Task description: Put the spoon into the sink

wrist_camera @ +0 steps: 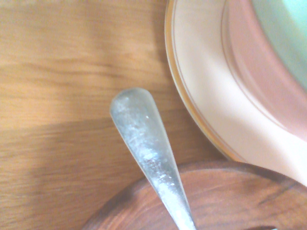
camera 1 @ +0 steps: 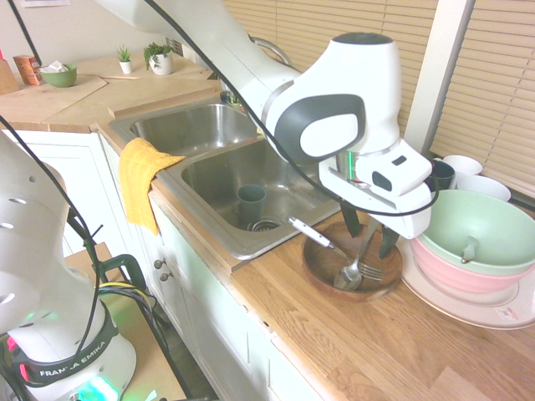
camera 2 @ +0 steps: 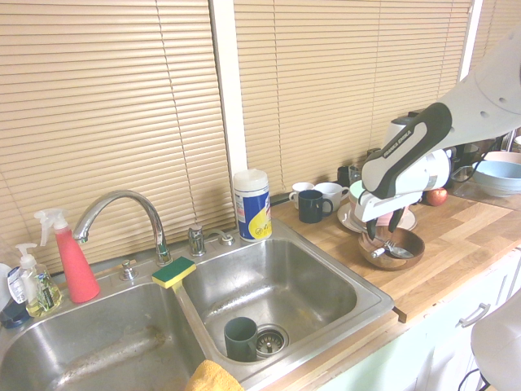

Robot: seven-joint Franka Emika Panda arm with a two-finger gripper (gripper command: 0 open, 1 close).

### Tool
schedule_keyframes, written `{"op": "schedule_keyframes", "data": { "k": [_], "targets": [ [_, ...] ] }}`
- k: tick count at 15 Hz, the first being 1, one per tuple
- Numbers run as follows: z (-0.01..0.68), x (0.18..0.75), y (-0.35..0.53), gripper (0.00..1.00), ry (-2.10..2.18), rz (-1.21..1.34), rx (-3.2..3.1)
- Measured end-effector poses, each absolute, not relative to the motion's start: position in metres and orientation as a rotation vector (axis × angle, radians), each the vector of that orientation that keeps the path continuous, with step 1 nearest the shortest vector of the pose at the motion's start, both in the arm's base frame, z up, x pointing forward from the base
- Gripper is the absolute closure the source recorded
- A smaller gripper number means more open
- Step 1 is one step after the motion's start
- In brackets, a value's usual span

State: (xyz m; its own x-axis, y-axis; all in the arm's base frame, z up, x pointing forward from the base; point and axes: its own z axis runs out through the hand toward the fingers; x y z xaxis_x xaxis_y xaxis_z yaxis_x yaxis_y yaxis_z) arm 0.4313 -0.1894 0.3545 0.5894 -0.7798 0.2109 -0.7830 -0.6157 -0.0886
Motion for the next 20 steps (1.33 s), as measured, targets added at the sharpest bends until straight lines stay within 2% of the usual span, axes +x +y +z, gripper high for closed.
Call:
{"op": "schedule_keyframes", "data": {
  "k": [20],
  "targets": [
    [0.328,0.43,-0.197,1.0,-1.337,0.299,2.812]
  ]
}}
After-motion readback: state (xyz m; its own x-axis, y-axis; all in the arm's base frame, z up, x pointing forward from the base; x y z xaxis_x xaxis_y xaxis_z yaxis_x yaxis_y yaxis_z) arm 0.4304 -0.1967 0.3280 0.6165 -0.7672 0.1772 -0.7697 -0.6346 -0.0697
